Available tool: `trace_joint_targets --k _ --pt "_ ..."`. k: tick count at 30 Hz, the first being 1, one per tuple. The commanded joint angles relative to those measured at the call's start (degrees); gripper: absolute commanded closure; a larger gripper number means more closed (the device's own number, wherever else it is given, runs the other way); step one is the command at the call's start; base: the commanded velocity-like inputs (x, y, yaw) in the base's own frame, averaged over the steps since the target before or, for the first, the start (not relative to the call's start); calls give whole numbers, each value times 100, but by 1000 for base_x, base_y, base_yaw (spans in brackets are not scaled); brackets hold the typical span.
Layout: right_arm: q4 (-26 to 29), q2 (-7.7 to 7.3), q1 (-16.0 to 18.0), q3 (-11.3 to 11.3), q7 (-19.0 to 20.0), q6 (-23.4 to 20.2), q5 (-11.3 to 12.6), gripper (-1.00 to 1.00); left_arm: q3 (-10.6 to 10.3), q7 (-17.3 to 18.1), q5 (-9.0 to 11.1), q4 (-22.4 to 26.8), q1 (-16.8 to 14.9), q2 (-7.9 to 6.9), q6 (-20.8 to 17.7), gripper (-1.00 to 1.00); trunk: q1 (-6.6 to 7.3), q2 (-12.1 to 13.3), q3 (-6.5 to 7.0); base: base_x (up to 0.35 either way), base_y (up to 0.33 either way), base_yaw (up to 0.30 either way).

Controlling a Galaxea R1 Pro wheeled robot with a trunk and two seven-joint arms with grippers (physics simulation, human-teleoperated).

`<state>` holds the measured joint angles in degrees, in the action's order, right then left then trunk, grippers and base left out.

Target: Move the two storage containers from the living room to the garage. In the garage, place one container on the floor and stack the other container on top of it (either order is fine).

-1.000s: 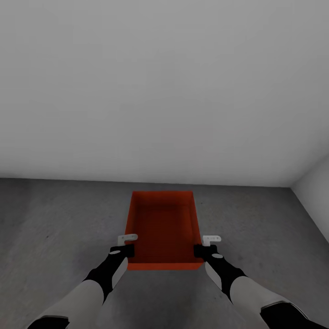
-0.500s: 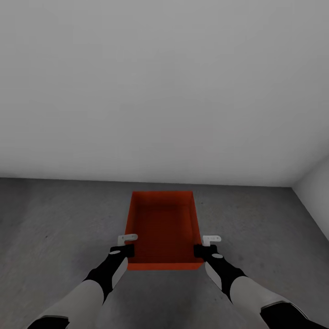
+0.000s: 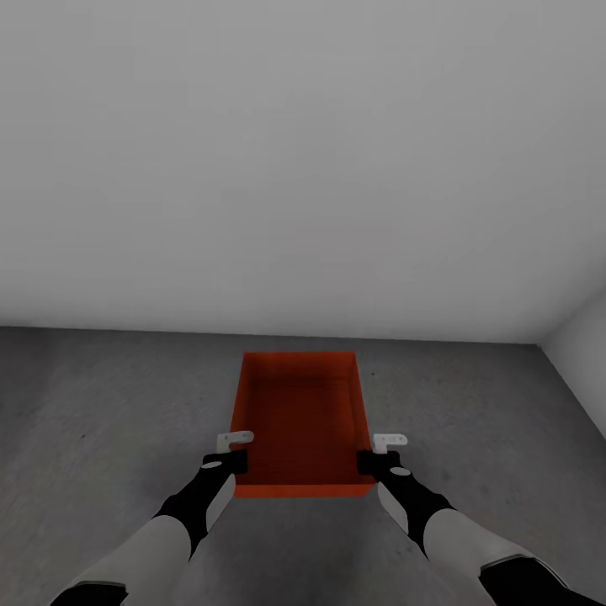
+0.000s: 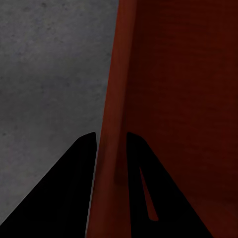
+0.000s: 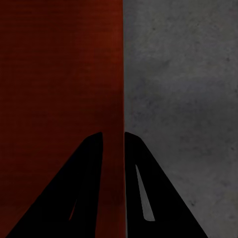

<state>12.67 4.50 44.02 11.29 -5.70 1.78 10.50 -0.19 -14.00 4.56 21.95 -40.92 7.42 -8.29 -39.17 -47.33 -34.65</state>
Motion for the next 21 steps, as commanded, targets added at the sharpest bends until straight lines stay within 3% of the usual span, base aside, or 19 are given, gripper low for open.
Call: trace_joint_targets --k 1,21 --pt "-19 -37 1 -84 -48 24 66 100 107 -242 -102 37 -4 -172 23 100 -23 -46 -23 0 0 0" --pt "-18 -37 1 -84 -48 24 66 100 107 -243 -103 37 -4 -176 24 100 -462 -848 -382 0 0 0"
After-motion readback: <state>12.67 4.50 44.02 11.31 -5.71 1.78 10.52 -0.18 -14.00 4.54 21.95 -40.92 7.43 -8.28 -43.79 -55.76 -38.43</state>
